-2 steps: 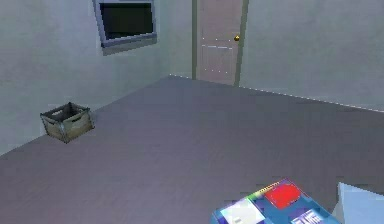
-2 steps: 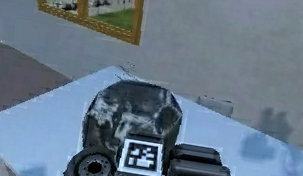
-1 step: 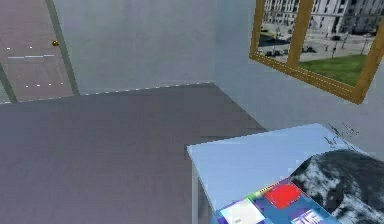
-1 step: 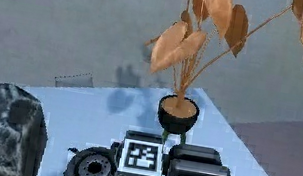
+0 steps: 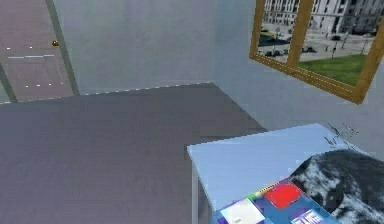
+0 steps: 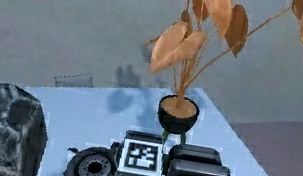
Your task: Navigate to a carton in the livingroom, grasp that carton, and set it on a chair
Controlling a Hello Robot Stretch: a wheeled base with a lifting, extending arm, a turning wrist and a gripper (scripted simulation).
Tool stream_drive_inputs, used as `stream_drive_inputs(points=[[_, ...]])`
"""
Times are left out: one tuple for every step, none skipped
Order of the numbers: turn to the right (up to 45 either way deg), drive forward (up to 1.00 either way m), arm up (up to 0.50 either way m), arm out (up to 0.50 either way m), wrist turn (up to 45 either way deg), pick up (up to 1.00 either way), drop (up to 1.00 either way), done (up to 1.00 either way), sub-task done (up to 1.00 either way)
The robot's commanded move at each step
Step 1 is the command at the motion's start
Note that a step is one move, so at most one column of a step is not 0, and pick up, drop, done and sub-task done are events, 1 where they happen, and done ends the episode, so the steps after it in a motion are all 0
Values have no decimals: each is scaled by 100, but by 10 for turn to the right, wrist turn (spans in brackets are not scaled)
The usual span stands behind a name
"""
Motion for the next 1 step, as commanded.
stream_drive_inputs(points=[[450,0,0,0,0,0,0,0,0]])
